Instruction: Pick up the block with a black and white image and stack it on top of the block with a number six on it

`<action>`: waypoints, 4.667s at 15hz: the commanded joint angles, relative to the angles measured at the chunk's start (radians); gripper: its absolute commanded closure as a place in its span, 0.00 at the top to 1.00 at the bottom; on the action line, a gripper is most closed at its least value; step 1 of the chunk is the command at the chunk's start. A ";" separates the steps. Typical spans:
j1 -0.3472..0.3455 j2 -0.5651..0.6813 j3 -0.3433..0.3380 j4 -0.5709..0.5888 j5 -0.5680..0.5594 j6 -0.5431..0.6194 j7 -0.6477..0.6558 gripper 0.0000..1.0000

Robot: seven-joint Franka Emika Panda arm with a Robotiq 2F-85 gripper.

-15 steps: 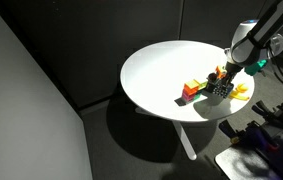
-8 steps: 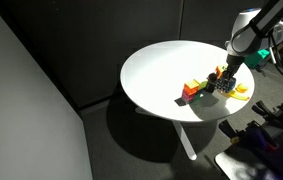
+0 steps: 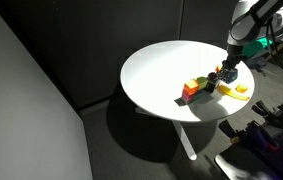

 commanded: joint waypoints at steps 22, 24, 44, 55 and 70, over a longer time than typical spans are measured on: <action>-0.053 0.101 -0.098 0.222 0.074 0.046 0.206 0.09; -0.063 0.121 -0.095 0.244 0.097 0.053 0.206 0.09; -0.116 0.298 -0.057 0.426 0.179 0.058 0.185 0.09; -0.146 0.318 -0.039 0.437 0.190 0.048 0.168 0.22; -0.142 0.282 -0.033 0.395 0.183 0.046 0.137 1.00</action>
